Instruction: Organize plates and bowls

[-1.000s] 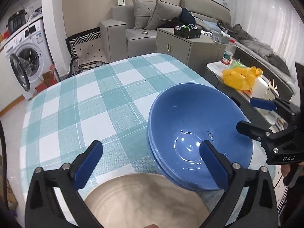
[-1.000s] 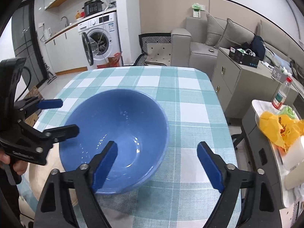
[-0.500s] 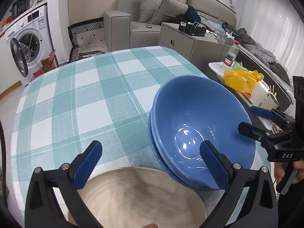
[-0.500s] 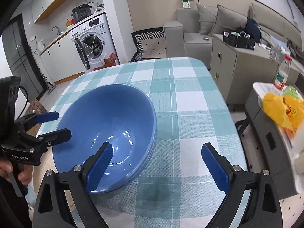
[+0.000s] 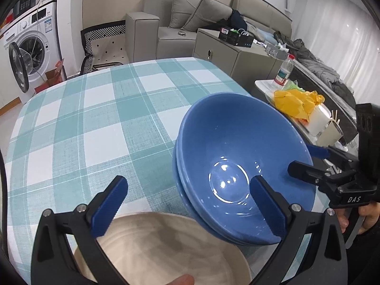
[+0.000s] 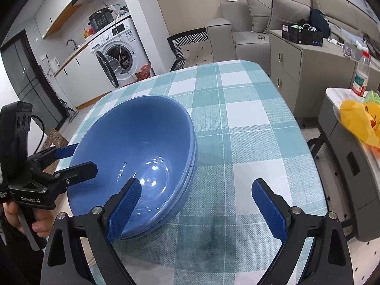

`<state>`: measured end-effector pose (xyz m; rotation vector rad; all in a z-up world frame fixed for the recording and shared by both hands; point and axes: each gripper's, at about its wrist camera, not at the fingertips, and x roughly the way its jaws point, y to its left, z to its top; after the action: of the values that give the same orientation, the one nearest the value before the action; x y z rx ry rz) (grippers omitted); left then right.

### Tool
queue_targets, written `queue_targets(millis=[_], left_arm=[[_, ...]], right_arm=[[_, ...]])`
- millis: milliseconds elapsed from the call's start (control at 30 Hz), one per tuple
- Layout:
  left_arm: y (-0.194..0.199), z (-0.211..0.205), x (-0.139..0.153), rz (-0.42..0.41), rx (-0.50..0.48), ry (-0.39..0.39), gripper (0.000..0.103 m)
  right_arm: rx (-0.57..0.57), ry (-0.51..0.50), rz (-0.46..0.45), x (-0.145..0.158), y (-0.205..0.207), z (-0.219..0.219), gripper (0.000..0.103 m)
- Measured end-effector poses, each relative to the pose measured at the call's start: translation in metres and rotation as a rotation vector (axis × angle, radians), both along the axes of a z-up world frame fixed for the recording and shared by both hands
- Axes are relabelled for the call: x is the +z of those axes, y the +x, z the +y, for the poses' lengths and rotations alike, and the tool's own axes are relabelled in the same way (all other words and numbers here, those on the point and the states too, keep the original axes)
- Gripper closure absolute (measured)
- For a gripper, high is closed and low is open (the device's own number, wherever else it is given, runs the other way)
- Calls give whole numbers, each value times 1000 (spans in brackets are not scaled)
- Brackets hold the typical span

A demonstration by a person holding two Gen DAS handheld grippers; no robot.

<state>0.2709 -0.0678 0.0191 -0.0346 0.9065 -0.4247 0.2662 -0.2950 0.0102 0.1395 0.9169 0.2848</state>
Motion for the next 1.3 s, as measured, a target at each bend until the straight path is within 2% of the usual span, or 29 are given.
queue_targets(millis=[267, 400, 533, 733, 767, 967, 1167, 1233, 1300], left_arm=[[6, 0, -6, 28, 20, 31, 0], [8, 3, -10, 56, 27, 4, 0], [9, 2, -13, 70, 11, -23, 2], [8, -5, -12, 48, -16, -4, 5], [8, -6, -12, 47, -19, -2, 6], [9, -11, -12, 57, -43, -17, 15], [6, -15, -10, 52, -60, -21, 24], [5, -16, -9, 49, -67, -21, 29], [3, -18, -8, 47, -75, -14, 41]], right_arm=[[11, 3, 5, -5, 2, 4, 7], [22, 23, 17, -9, 4, 6, 7], [32, 75, 44, -13, 8, 5, 21], [43, 45, 53, -16, 10, 11, 22], [47, 28, 47, -15, 9, 13, 26], [60, 34, 49, -14, 8, 15, 35], [63, 36, 44, -12, 8, 16, 37], [69, 37, 41, -11, 7, 17, 37], [70, 39, 42, -11, 6, 18, 38]])
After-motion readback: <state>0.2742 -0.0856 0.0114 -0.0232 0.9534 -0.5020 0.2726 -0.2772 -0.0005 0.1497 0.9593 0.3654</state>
